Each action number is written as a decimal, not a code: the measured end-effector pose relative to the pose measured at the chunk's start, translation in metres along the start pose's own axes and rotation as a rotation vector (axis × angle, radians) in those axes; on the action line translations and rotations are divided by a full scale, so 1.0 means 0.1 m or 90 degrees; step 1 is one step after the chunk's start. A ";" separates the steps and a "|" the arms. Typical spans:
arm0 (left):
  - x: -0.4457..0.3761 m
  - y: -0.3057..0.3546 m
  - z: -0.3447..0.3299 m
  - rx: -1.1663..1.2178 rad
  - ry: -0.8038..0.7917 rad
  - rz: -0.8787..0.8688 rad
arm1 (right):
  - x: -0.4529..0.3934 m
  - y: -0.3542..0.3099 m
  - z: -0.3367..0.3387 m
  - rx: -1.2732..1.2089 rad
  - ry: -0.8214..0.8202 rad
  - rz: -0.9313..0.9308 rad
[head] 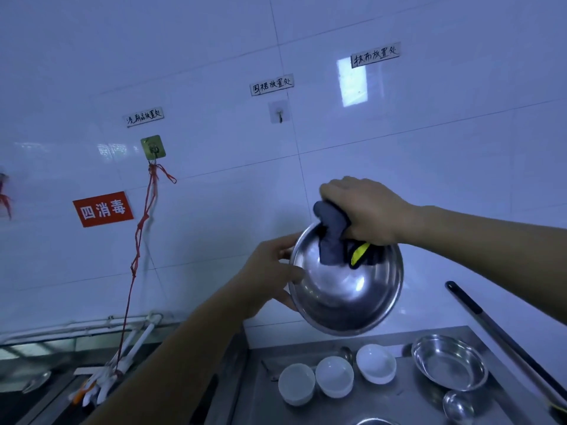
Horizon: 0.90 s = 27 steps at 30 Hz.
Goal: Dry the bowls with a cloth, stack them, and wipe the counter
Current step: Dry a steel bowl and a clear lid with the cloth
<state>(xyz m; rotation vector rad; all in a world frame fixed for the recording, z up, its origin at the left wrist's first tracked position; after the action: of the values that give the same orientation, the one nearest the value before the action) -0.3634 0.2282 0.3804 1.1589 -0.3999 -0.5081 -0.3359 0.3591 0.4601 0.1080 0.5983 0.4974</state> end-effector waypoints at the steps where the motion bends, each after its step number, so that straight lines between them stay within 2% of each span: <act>1: -0.01 -0.01 -0.01 -0.016 -0.019 0.017 | -0.03 -0.08 -0.01 0.018 -0.005 0.035; 7: -0.02 -0.03 0.07 0.080 -0.041 0.055 | -0.01 0.05 0.26 -0.106 0.153 0.001; 11: -0.01 -0.16 0.06 0.140 -0.038 0.095 | 0.12 -0.06 0.38 0.117 0.246 0.057; 16: 0.01 -0.33 0.10 0.223 -0.002 0.117 | 0.43 -0.10 0.53 0.201 0.374 0.027; 22: 0.14 -0.32 0.30 0.285 0.130 -0.019 | 0.71 -0.04 0.48 0.098 0.337 -0.054; 27: 0.24 -0.24 0.03 0.290 0.112 -0.070 | 0.70 -0.31 0.29 0.227 0.415 -0.032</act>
<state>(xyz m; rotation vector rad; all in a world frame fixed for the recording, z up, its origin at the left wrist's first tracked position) -0.3492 0.2044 0.3604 1.6595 -0.3075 -0.4166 -0.2567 0.3670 0.4409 0.2729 1.3239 0.3674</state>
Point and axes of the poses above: each hand's wrist, its own x-axis away from the middle knuckle, its own z-axis out of the back of the hand, y = z × x, the point moved 10 cm from there along -x, towards the middle knuckle, and after that the axes turned 15 degrees about z, right-handed, at the moved point
